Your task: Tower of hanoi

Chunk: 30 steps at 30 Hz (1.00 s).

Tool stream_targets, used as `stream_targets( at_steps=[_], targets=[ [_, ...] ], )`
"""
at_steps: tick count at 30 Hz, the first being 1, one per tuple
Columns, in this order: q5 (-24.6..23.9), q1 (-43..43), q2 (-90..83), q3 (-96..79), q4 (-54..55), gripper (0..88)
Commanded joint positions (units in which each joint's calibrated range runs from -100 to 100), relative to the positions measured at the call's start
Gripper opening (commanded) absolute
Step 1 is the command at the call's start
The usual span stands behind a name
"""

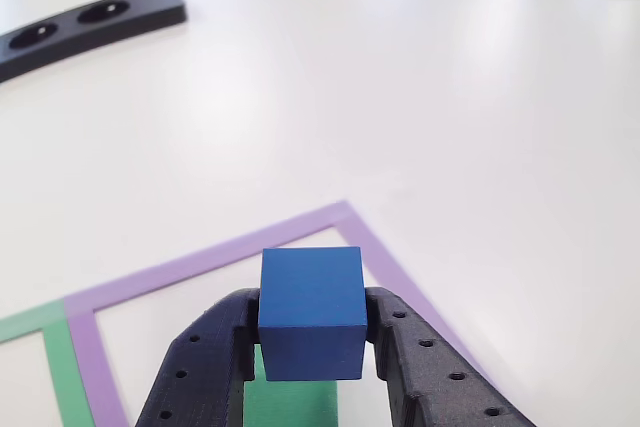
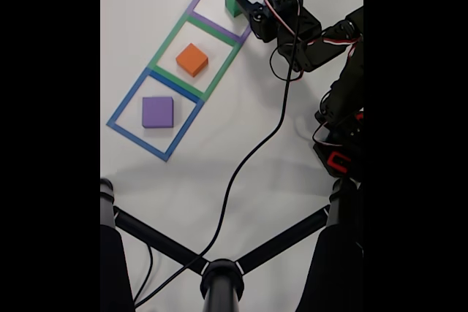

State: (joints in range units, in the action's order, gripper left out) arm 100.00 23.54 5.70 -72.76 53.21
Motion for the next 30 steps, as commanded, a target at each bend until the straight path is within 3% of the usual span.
stream_targets(
  at_steps=[1,30],
  targets=[
    [0.0,-1.31,0.47,2.02,2.19,0.6],
    [0.0,-1.92,7.68,3.65,6.64,5.0]
  ],
)
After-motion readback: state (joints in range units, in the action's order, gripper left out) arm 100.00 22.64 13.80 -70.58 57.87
